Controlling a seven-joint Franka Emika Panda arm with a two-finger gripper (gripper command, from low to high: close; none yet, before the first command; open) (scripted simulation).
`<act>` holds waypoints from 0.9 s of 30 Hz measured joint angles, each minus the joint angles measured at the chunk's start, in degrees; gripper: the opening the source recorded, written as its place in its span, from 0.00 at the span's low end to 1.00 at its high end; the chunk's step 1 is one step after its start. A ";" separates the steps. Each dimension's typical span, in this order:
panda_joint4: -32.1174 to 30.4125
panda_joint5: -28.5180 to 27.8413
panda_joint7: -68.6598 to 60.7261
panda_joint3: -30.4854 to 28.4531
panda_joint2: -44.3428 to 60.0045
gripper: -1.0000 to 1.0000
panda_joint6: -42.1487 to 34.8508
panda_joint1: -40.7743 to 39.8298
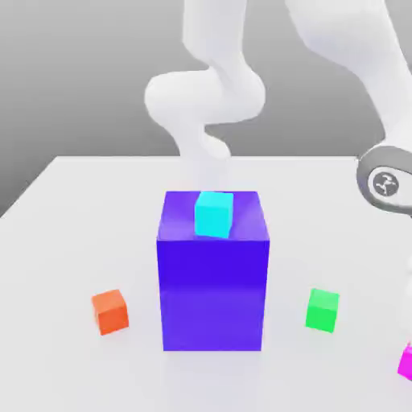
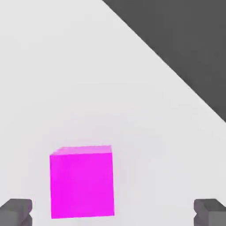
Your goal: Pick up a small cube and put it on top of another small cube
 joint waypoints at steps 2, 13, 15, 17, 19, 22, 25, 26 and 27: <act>1.05 -2.33 1.66 -2.41 4.21 0.50 2.98 2.04; -0.15 0.58 -0.46 0.19 -0.23 0.00 -0.22 0.10; -2.23 2.90 -2.30 1.77 -4.16 0.00 -2.09 -1.17; -5.84 4.59 -3.95 2.92 -7.83 0.00 -2.30 -2.45; -9.73 6.55 -5.79 4.00 -11.59 0.00 -2.13 -3.73; -15.76 10.51 -9.24 5.39 -17.49 0.00 -1.52 -5.44; -21.86 15.93 -13.74 6.01 -23.73 0.00 -0.73 -6.23; -23.90 17.95 -15.39 5.96 -25.87 0.00 -0.44 -6.18; -25.93 20.11 -17.14 5.60 -28.00 0.00 -0.18 -5.81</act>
